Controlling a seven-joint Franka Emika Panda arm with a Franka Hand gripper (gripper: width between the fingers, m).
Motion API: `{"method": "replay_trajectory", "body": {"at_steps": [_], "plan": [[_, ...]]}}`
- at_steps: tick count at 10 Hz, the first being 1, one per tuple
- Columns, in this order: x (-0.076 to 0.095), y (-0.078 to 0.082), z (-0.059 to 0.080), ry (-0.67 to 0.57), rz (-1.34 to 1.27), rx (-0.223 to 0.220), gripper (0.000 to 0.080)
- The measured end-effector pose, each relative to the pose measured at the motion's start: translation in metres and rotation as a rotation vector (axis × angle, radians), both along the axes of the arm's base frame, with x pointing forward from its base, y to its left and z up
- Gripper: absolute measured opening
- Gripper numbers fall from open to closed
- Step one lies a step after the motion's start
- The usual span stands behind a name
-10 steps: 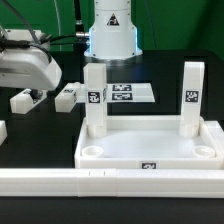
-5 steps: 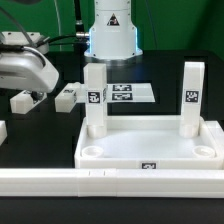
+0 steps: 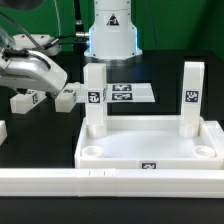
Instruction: Assemble desk
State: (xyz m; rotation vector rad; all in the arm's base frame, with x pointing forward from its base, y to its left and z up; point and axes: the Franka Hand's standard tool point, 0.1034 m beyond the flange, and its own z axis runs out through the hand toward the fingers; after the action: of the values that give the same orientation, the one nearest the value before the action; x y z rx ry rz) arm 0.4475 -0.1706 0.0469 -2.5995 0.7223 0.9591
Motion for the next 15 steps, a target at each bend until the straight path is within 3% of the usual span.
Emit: {"method": "replay_trajectory", "body": {"at_steps": [4,7,11,15], "plan": [[-0.021,0.019,0.002,0.203,0.001,0.13,0.0649],[-0.028,0.018,-0.006,0.336,0.002,0.202,0.0649],[-0.02,0.03,-0.013,0.317,0.039,0.184,0.0649],[-0.019,0.029,-0.016,0.308,0.042,0.177,0.0649]]}}
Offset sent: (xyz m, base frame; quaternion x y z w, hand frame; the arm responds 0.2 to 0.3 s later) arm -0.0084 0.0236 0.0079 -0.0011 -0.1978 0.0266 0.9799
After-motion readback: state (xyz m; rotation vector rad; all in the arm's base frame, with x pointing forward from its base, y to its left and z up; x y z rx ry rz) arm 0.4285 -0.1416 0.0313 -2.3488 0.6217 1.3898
